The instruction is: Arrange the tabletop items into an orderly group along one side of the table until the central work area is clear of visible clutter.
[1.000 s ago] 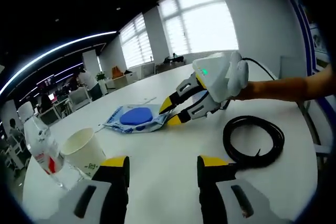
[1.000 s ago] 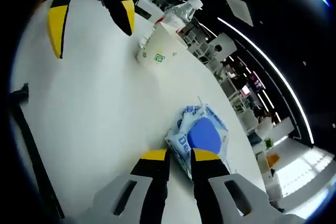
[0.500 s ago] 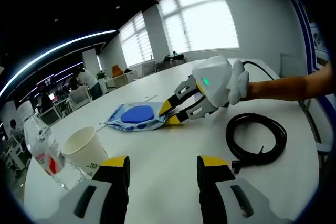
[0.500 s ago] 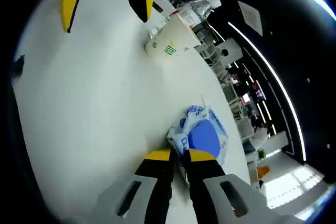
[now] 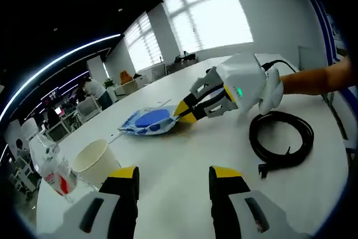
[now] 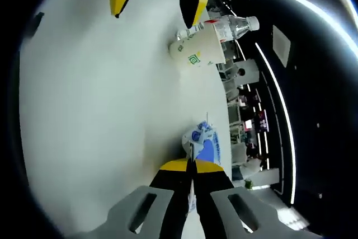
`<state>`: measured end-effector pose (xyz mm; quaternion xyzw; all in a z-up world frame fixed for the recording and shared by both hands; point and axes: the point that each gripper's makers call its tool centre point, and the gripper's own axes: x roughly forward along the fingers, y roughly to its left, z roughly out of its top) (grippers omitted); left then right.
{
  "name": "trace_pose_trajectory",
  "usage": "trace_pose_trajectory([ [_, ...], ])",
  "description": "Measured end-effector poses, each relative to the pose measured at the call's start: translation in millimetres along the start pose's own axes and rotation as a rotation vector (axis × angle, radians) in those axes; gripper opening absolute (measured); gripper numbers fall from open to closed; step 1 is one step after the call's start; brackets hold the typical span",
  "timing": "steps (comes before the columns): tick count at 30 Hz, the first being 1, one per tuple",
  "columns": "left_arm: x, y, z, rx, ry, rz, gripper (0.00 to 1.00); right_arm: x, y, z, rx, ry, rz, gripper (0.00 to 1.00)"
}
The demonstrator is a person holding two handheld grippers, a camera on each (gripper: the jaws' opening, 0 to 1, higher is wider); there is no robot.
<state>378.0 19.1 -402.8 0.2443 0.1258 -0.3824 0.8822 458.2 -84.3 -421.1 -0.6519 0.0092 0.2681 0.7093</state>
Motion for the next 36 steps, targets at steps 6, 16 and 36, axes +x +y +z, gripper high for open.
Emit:
trace_pose_trajectory([
  [6, 8.0, -0.7, 3.1, 0.069, 0.007, 0.004, 0.49, -2.6, 0.7, -0.4, -0.077, 0.005, -0.021, 0.0],
  [16, 27.5, 13.2, 14.2, 0.329, 0.043, 0.069, 0.46, -9.1, -6.2, -1.4, -0.067, -0.011, -0.042, 0.0],
  [36, 62.4, 40.0, 19.9, 0.692, 0.14, 0.167, 0.41, -21.3, -6.6, -5.4, -0.079, -0.039, -0.045, 0.0],
])
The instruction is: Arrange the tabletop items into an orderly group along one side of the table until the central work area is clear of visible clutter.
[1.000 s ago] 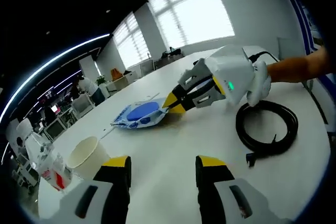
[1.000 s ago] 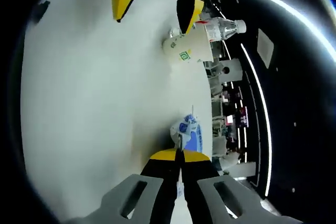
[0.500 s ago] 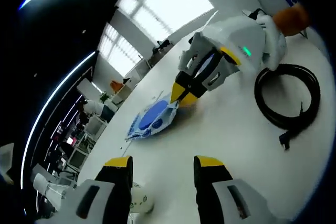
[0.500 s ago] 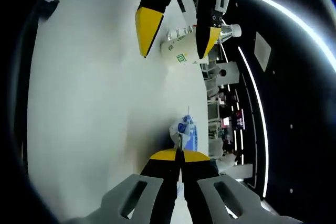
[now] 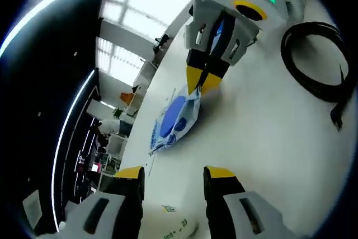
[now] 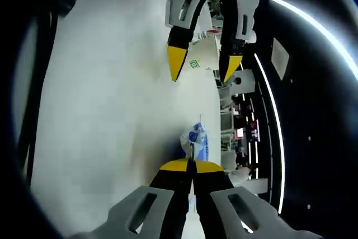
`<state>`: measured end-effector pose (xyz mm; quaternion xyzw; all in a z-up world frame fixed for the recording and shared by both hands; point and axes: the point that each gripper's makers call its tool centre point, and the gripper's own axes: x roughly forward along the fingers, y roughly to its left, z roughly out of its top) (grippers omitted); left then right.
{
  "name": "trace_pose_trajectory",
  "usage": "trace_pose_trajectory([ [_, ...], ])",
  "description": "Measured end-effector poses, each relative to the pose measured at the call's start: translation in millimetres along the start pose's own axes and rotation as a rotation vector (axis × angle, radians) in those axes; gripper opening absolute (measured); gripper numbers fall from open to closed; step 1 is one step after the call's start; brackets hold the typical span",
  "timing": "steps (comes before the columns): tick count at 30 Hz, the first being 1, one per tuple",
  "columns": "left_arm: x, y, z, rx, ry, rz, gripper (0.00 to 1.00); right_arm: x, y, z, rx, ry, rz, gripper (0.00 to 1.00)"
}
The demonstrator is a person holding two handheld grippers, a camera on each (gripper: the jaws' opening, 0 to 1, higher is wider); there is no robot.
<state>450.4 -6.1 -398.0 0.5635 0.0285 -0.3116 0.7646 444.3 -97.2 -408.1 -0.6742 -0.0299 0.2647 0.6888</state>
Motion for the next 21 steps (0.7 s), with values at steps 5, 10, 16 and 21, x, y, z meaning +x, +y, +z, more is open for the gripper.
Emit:
trace_pose_trajectory([
  [5, 11.1, -1.2, -1.5, 0.068, 0.024, 0.002, 0.41, -2.6, 0.2, 0.5, 0.002, -0.006, -0.003, 0.0],
  [10, 20.4, 8.3, 7.7, 0.214, 0.022, 0.04, 0.41, -4.0, 5.3, 1.4, 0.002, -0.019, 0.008, 0.0],
  [16, 40.1, 12.0, 14.8, 0.351, 0.032, 0.032, 0.39, -8.4, 5.9, -0.6, -0.001, -0.023, 0.007, 0.0],
  [21, 49.2, 10.0, 13.9, 0.389, 0.016, 0.036, 0.37, -13.5, 1.8, -3.2, 0.004, -0.026, -0.004, 0.0],
])
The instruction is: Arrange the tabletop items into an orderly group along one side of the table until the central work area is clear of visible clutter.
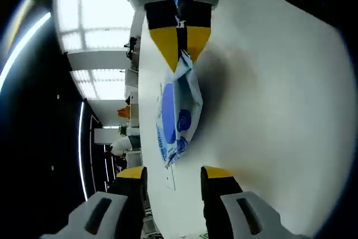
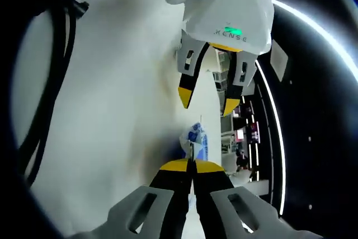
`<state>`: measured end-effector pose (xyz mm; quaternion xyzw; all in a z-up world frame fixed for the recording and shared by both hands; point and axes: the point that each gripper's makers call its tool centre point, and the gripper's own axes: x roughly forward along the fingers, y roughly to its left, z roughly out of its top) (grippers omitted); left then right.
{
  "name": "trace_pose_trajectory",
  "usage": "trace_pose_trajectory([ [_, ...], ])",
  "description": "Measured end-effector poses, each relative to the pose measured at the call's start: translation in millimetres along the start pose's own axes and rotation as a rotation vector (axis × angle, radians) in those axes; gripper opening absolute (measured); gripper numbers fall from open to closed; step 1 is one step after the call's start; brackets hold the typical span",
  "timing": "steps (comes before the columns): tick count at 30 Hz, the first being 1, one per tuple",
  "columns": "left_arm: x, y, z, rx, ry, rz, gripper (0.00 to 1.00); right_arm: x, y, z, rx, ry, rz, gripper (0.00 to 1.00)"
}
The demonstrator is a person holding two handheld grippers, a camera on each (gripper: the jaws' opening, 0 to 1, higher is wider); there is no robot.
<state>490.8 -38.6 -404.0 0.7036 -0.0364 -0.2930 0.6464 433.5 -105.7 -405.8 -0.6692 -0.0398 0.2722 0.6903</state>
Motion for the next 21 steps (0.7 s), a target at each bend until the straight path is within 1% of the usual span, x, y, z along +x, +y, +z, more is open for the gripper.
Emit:
trace_pose_trajectory([
  [5, 5.6, -7.7, -2.7, 0.008, -0.002, -0.008, 0.36, -2.7, -0.7, -1.3, -0.007, -0.009, -0.011, 0.0],
  [8, 5.0, -8.5, 2.9, 0.018, -0.02, 0.004, 0.35, -3.6, 0.5, -0.7, -0.015, -0.011, -0.012, 0.0],
  [10, 7.8, -8.8, 5.9, 0.039, -0.024, 0.008, 0.34, -4.2, 1.5, -0.1, -0.024, -0.013, -0.013, 0.0],
  [13, 14.7, -8.5, 11.3, 0.097, -0.027, 0.003, 0.31, -4.7, 2.0, 0.1, -0.033, -0.015, -0.014, 0.0],
  [15, 19.3, -6.6, 14.5, 0.118, -0.038, 0.005, 0.31, -5.2, 2.3, -0.1, -0.026, -0.018, -0.014, 0.0],
  [17, 29.6, -3.9, 12.4, 0.144, -0.041, 0.001, 0.3, -6.0, 2.6, -0.3, -0.023, -0.019, -0.016, 0.0],
  [19, 33.2, -6.4, 10.0, 0.167, -0.028, -0.014, 0.27, -7.2, 4.0, 0.0, -0.02, -0.023, -0.015, 0.0],
  [20, 41.3, -8.3, 3.2, 0.172, -0.022, -0.029, 0.25, -7.5, 4.8, 0.2, -0.023, -0.023, -0.015, 0.0],
  [21, 45.3, -9.0, -0.3, 0.176, -0.019, -0.033, 0.24, -7.9, 5.7, 0.3, -0.024, -0.024, -0.012, 0.0],
])
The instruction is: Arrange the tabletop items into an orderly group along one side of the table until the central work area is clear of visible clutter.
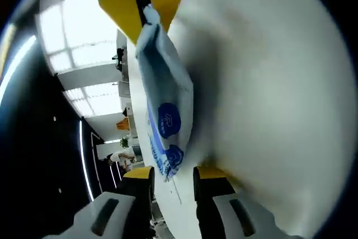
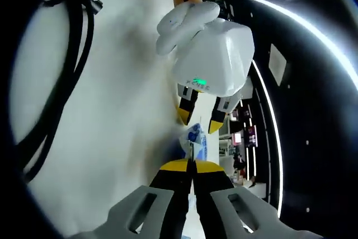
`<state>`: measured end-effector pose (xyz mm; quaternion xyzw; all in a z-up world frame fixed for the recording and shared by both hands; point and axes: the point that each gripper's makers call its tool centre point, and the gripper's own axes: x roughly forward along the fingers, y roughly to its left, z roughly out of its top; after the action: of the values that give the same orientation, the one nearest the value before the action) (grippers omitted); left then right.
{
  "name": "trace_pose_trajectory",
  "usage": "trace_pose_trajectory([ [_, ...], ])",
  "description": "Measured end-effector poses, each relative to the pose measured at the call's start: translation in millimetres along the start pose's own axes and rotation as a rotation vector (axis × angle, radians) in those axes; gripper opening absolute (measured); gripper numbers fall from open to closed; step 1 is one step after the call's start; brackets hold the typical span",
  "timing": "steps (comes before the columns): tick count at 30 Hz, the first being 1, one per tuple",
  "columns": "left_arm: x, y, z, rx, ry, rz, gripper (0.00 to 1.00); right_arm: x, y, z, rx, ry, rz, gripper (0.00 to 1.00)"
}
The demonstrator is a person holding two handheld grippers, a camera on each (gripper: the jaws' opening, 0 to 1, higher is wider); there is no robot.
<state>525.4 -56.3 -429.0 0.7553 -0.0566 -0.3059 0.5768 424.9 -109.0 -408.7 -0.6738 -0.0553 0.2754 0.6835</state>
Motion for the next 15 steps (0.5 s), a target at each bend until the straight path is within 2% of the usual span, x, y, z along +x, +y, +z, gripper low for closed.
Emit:
trace_pose_trajectory([
  [3, 3.4, -1.1, -3.0, 0.02, 0.004, 0.009, 0.22, -0.9, 2.1, 0.5, -0.002, -0.002, 0.003, 0.0],
  [6, 0.0, 1.4, 7.7, 0.062, -0.024, 0.034, 0.18, -1.3, 2.1, 0.8, -0.006, -0.003, 0.004, 0.0],
  [8, 1.2, 2.2, 12.6, 0.083, -0.034, 0.04, 0.1, -1.6, 1.2, 1.2, -0.002, -0.004, 0.002, 0.0],
  [10, 3.8, 2.2, 14.6, 0.091, -0.038, 0.033, 0.05, -2.0, 0.5, 1.9, -0.002, -0.004, 0.001, 0.0],
  [13, -1.8, 3.0, 18.8, 0.07, -0.043, 0.043, 0.01, -2.6, 1.8, 1.4, -0.011, 0.001, 0.005, 0.0],
  [15, -6.5, 4.4, 20.4, 0.087, -0.03, 0.057, 0.0, -3.3, 2.0, 1.7, -0.016, 0.0, 0.003, 0.0],
])
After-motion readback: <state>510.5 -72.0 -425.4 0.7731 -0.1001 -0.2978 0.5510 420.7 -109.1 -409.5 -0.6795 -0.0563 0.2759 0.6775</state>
